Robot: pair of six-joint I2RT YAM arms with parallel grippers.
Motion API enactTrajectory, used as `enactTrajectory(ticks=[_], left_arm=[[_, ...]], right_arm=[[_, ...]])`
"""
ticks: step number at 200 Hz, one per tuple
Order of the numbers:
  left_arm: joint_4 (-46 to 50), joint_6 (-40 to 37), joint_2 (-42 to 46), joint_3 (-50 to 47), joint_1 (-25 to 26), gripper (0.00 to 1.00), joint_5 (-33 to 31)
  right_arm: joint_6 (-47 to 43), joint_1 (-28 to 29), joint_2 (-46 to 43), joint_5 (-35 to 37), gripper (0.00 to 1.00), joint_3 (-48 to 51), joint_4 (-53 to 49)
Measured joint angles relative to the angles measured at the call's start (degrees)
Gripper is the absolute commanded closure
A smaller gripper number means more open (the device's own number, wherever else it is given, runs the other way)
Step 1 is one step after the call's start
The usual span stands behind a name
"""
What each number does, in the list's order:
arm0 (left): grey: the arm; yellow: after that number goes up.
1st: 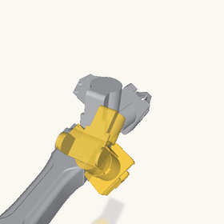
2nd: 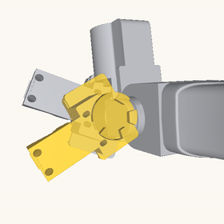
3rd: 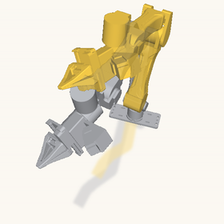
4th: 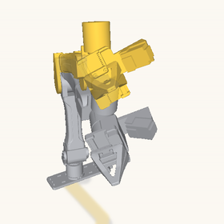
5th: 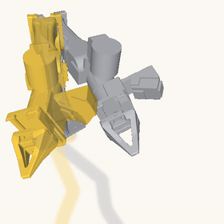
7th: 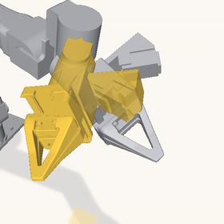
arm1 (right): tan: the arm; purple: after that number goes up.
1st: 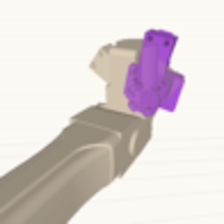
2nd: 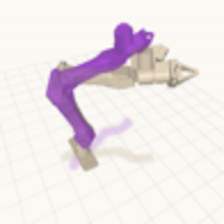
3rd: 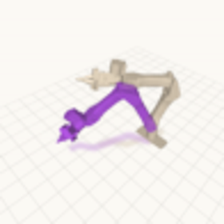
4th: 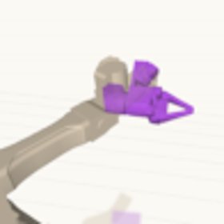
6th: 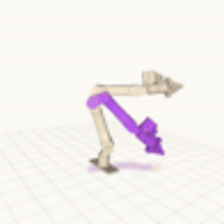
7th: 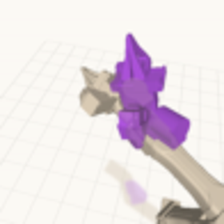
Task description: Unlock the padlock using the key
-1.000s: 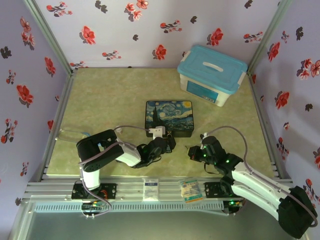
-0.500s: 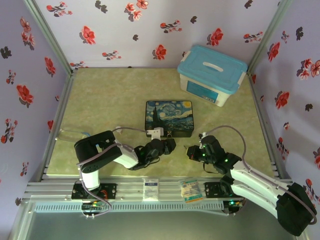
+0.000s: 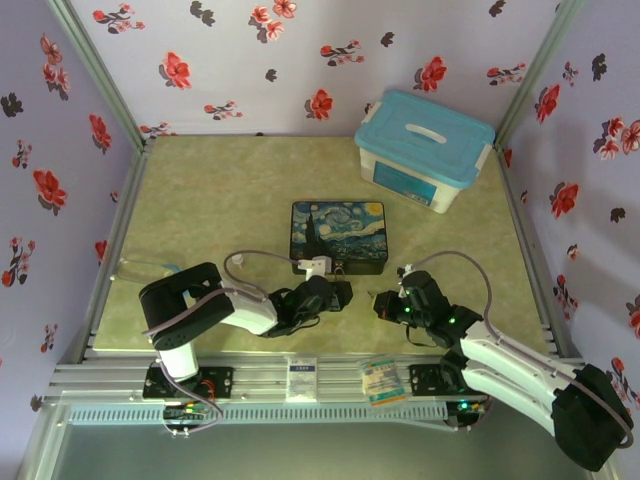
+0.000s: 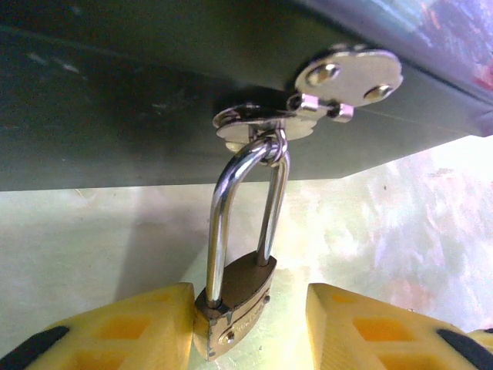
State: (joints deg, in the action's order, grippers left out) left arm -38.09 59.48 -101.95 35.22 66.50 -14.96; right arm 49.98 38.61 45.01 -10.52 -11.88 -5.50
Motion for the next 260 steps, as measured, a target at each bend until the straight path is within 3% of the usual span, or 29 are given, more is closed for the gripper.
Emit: enactTrajectory(ticks=[218, 260], left_arm=[[7.15, -0.04, -0.50, 3.61, 1.01, 0.67, -0.24], [8.83, -0.85, -1.25, 5.01, 1.01, 0.74, -0.39]], right_arm=[[0.13, 0.00, 3.76, -0.02, 1.00, 0.74, 2.80], [0.15, 0.00, 3.74, -0.02, 1.00, 0.74, 2.99]])
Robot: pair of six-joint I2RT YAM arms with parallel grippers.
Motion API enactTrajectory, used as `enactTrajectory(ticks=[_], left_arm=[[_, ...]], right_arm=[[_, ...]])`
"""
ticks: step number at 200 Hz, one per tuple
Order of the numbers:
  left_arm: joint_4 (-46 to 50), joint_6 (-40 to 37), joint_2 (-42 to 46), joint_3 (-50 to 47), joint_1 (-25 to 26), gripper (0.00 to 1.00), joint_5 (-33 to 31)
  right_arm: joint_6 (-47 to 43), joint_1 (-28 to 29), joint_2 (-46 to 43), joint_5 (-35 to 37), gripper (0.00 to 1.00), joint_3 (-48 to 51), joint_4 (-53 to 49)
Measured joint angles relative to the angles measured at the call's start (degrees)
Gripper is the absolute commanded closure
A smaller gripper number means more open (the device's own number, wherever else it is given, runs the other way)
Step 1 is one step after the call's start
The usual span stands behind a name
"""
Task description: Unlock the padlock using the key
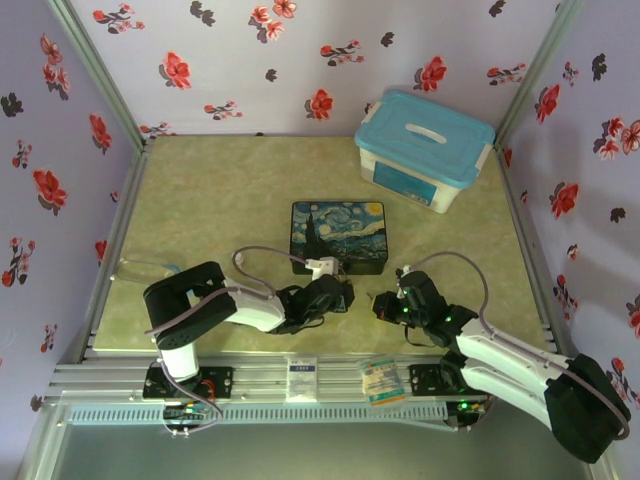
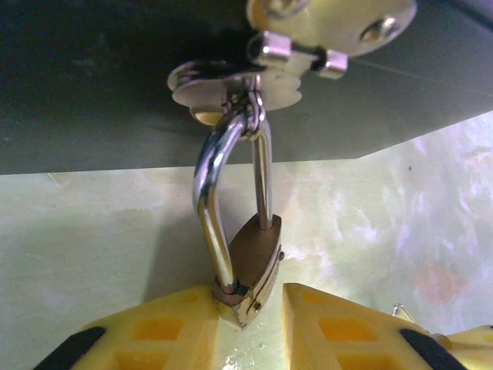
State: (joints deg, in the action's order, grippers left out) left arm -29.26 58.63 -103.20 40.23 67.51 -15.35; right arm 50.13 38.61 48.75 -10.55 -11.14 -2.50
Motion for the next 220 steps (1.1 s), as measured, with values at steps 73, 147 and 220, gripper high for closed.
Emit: enactTrajectory(ticks=[73, 147, 220], left_arm=[[0.68, -0.74, -0.33, 0.63, -0.28, 0.89, 0.09], [-0.22, -0.46, 2.45, -2.49, -0.37, 0.91, 0.79], [-0.22, -0.37, 2.91, -2.32, -0.72, 0.49, -0.28]], right_arm=[[0.02, 0.00, -1.07, -0.22, 1.00, 0.13, 0.15], [0.02, -0.02, 2.29, -1.53, 1.00, 0.37, 2.40], [0.02, -0.02, 2.64, -1.73, 1.00, 0.37, 2.93]])
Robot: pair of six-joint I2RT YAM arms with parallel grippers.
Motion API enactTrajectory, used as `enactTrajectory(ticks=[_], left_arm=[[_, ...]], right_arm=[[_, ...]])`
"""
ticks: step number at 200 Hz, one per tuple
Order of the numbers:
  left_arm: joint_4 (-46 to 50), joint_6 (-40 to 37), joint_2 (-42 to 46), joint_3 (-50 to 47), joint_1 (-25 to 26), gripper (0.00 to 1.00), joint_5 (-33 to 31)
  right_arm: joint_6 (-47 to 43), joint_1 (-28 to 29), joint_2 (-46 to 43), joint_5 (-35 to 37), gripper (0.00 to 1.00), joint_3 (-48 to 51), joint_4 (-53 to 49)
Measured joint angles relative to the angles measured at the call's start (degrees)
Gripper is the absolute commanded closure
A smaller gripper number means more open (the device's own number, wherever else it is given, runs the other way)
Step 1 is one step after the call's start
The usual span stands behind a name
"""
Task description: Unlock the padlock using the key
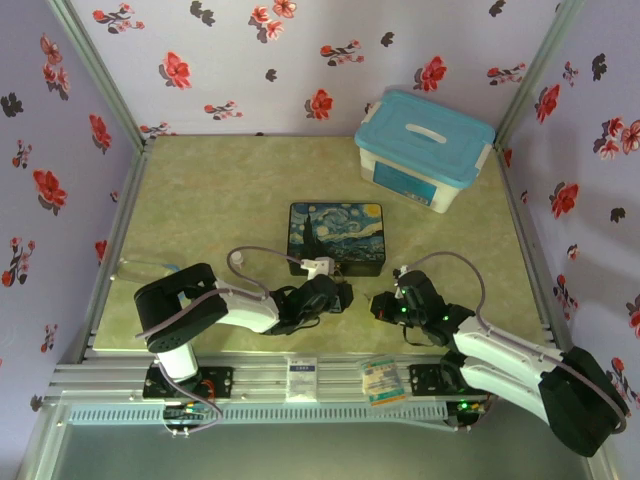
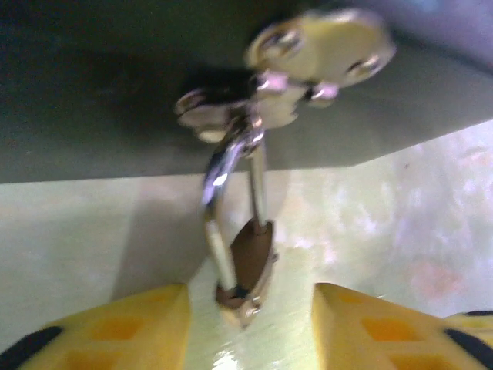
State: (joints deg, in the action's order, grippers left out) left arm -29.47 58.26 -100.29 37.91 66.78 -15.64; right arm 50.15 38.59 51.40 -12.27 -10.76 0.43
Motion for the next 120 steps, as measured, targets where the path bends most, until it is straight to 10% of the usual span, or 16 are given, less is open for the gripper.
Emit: enactTrajectory(ticks=[120], left_arm=[[1.09, -0.96, -4.68, 4.07, 2.45, 0.61, -10.91]], right_arm=[[0.00, 0.02, -6.12, 0.24, 1.00, 1.14, -1.99]])
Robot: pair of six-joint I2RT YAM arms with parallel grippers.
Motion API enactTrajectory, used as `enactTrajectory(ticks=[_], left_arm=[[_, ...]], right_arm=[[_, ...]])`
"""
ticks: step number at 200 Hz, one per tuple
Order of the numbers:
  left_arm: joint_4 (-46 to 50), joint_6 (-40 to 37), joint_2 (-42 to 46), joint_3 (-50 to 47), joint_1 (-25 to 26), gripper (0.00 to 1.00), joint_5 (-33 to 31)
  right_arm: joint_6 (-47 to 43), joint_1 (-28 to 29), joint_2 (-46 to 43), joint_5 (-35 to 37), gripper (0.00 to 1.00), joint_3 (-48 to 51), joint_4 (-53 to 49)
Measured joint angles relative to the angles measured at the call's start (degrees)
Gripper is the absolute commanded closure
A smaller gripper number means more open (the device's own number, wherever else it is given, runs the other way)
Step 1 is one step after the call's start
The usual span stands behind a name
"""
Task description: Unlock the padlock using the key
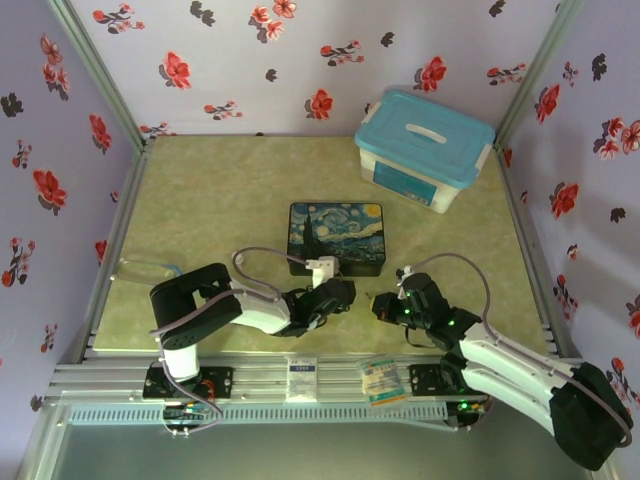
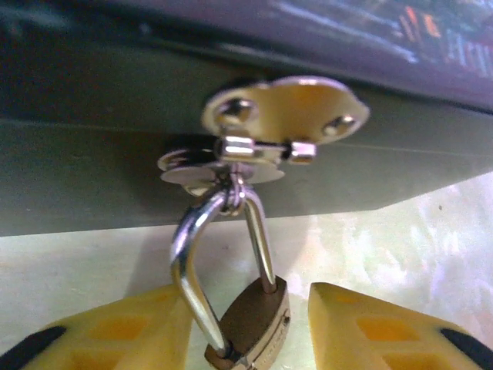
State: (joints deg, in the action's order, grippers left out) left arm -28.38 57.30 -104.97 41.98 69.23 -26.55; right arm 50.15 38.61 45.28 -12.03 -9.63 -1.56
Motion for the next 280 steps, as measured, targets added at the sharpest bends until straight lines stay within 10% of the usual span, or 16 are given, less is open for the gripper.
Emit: enactTrajectory(ticks=[63, 166, 280], left_arm=[[-2.25, 0.00, -1.22, 0.04, 0.26, 0.61, -1.18], [-5.27, 1.95, -2.34, 0.59, -0.26, 0.92, 3.78], [-18.47, 7.82, -1.03, -5.49, -2.73, 1.00, 13.07]], right_arm=[[0.02, -0.02, 0.90, 0.24, 1.00, 0.74, -0.07], [1.64, -0.02, 4.94, -0.66, 1.00, 1.25, 3.67], [6.23, -11.04, 9.16, -20.48, 1.00, 4.98, 17.99]])
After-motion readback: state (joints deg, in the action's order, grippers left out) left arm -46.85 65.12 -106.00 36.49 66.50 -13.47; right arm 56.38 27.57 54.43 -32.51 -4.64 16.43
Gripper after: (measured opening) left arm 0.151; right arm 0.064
